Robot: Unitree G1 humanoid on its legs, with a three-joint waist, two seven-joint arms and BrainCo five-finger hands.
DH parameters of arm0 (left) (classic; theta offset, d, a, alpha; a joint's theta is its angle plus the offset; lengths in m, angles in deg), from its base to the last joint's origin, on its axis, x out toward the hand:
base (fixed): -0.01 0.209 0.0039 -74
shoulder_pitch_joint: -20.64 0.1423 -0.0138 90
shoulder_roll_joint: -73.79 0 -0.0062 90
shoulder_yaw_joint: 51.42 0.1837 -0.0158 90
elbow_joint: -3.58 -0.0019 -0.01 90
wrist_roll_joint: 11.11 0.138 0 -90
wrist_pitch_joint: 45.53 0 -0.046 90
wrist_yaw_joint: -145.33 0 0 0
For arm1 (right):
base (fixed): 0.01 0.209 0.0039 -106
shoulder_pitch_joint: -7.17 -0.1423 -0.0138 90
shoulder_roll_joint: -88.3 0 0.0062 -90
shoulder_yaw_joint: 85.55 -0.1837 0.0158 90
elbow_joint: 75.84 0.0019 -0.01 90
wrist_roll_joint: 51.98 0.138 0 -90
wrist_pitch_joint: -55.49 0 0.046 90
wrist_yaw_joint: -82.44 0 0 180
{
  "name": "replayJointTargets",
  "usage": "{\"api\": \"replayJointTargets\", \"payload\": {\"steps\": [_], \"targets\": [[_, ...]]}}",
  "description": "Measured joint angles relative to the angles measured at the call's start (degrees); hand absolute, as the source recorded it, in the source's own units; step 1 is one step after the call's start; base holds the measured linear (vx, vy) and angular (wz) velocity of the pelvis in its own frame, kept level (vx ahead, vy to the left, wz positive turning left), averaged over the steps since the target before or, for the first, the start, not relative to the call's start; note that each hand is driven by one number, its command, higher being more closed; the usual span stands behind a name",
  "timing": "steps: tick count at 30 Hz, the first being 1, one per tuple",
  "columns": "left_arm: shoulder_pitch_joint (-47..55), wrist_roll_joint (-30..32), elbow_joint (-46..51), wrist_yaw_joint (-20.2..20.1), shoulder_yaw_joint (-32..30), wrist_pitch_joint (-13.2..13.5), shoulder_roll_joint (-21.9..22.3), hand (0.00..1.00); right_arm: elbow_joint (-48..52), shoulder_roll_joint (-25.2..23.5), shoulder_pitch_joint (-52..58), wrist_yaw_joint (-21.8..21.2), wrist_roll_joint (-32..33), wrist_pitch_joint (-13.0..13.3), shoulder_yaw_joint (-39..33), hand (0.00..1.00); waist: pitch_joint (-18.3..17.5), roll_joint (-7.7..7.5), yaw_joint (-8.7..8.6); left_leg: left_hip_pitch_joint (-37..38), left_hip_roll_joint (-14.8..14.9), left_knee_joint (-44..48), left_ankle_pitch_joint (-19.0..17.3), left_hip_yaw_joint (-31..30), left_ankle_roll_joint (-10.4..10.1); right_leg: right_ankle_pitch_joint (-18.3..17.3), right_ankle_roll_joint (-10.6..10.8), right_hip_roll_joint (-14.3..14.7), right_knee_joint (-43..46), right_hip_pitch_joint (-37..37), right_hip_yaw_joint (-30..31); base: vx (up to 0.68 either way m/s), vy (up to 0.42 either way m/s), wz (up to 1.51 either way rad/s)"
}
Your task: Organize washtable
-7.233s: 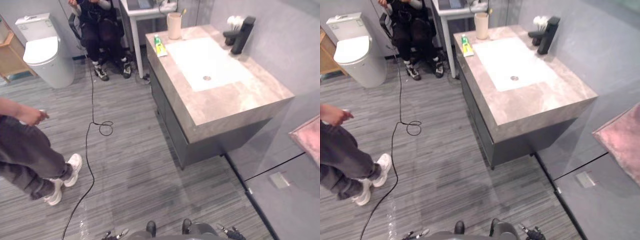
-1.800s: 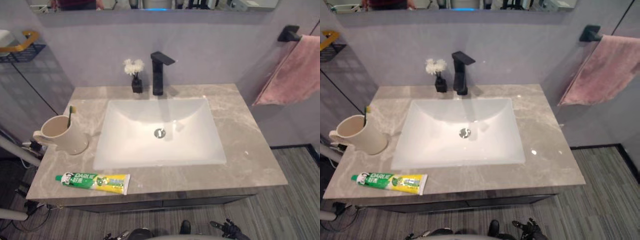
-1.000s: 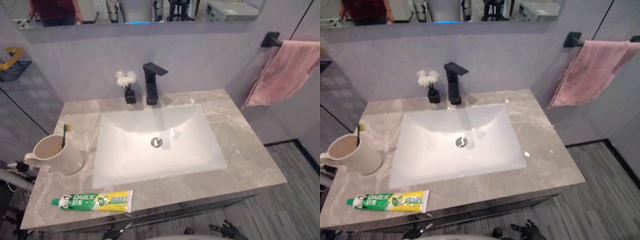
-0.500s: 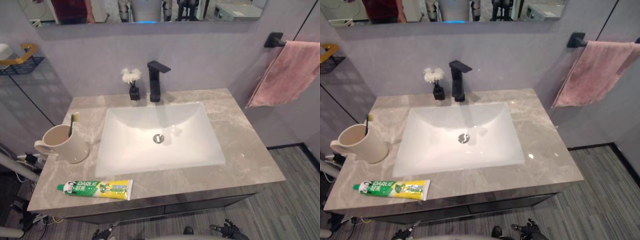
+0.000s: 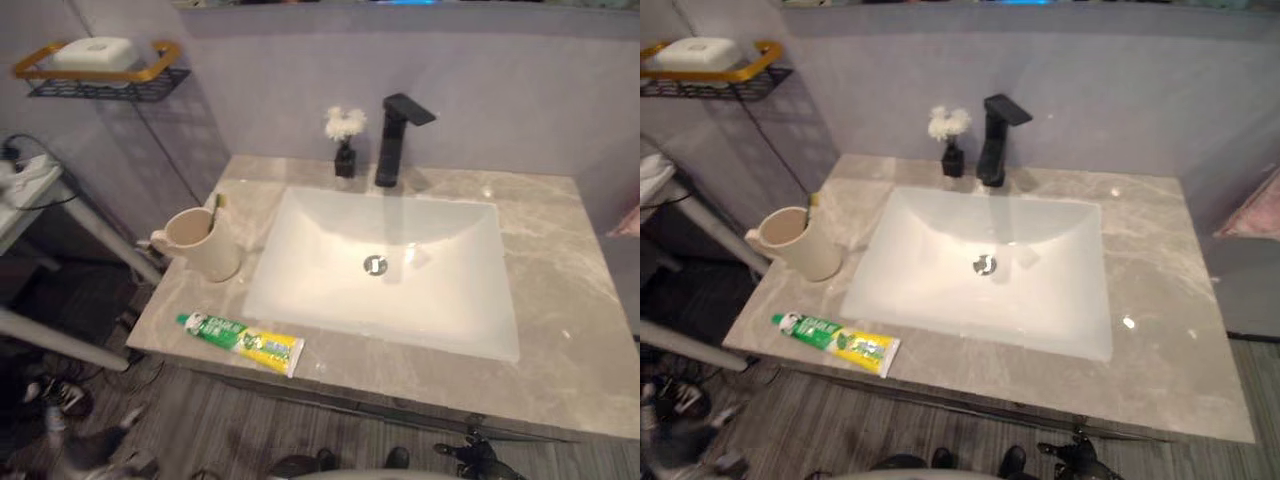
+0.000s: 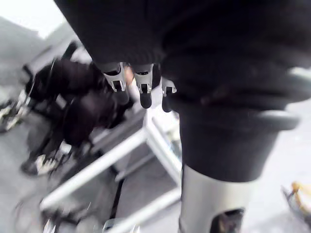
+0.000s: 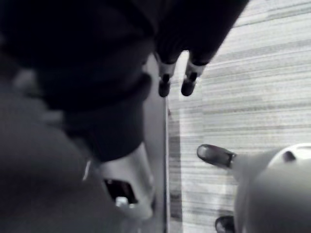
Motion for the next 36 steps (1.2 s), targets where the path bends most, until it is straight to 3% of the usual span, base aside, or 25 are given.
{"api": "replayJointTargets", "payload": {"steps": [2,8,14,22,36], "targets": [[0.2,1.1,3.2,0.1,-1.7,0.2,-1.8,0.00,0.0,0.3,0.3,-0.1,0.1,-0.2,0.0,0.00,0.2,0.44,0.79,-0.1,0.1,0.2,0.0,-0.6,0.0,-0.1,-0.1,0.1,0.0,0.4,-0.7,-0.06,-0.043,0.27],[0.3,6.4,11.9,-0.7,-1.5,0.4,-4.7,0.00,0.3,0.7,-0.5,-2.8,0.5,0.0,0.2,0.00,0.1,1.03,0.18,-1.2,0.5,0.6,-0.2,-1.2,-0.3,-0.1,-0.8,0.6,0.0,-0.2,-1.3,-0.06,-0.030,0.04],[1.8,10.8,19.2,-4.2,4.9,1.8,-11.1,0.00,0.3,1.3,-0.7,-3.8,0.5,0.0,0.9,0.00,0.3,1.36,0.28,-1.9,0.7,1.1,0.0,-1.3,-0.1,0.3,-1.1,0.8,0.0,-0.6,-1.5,0.01,-0.011,0.02],[4.1,10.5,26.0,-12.6,13.2,6.6,-25.5,0.00,0.1,1.6,-1.6,-4.0,0.4,0.0,3.1,0.00,0.4,1.59,-0.43,-1.6,0.9,1.7,0.0,0.7,-0.1,0.4,-1.1,0.9,0.0,-0.9,0.3,0.04,0.012,-0.11],[6.0,5.8,25.9,-21.9,13.7,8.4,-40.4,0.00,0.0,1.5,-3.2,-6.4,0.1,0.0,4.6,0.00,0.2,1.15,-1.06,-1.3,1.9,1.3,0.0,2.9,-0.1,1.2,-2.0,1.8,0.0,-1.4,2.3,-0.02,-0.002,-0.09]]}}
